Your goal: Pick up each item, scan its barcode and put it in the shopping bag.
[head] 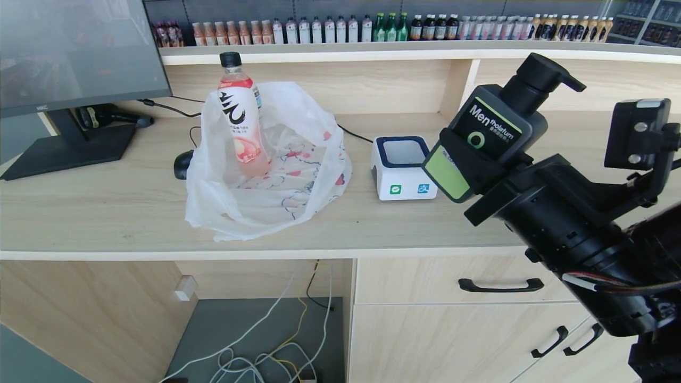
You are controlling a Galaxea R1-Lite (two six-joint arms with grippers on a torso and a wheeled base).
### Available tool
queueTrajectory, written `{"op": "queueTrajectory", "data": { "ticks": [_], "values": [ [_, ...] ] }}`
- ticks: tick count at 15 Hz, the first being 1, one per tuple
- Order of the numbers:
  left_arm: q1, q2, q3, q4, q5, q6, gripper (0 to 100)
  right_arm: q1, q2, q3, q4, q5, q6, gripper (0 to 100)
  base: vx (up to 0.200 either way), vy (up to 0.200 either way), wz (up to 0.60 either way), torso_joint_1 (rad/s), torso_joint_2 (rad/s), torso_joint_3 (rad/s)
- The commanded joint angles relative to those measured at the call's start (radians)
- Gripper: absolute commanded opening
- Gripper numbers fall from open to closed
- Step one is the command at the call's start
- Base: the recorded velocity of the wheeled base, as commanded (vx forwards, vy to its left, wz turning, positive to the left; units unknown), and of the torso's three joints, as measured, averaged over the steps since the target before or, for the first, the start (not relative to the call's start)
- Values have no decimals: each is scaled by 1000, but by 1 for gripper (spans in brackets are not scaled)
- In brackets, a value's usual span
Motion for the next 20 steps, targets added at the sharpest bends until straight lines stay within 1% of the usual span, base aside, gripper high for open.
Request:
{"op": "queueTrajectory", "data": {
  "ticks": [1,5,6,9,11,12,13,15,18,19,20],
  "values": [
    [0,0,0,0,0,0,100,4,13,-10,2,2,3,0,0,0,0,0,0,0],
    [0,0,0,-2,0,0,100,4,17,-32,2,8,9,0,0,0,0,0,0,0],
    [0,0,0,0,0,0,100,7,19,-47,2,12,32,0,0,0,0,0,0,0],
    [0,0,0,0,0,0,100,7,24,-156,152,15,111,0,0,0,0,0,0,0],
    [0,0,0,0,0,0,100,5,51,-293,270,15,179,0,0,0,0,0,0,0],
    [0,0,0,0,0,0,100,10,63,-334,302,32,208,0,0,0,0,0,0,0],
    [0,0,0,0,0,0,100,7,80,-388,341,98,236,0,0,0,0,0,0,0],
    [0,0,0,0,0,0,100,-24,112,-442,398,153,274,0,0,0,0,0,0,0],
    [0,0,0,0,0,0,100,-47,140,-457,427,166,303,0,0,0,0,0,0,0],
    [0,0,0,0,0,0,100,-47,140,-455,445,172,334,0,0,0,0,0,0,0],
    [0,0,0,0,0,0,100,-47,139,-463,493,193,377,0,0,0,0,0,0,0]
  ]
}}
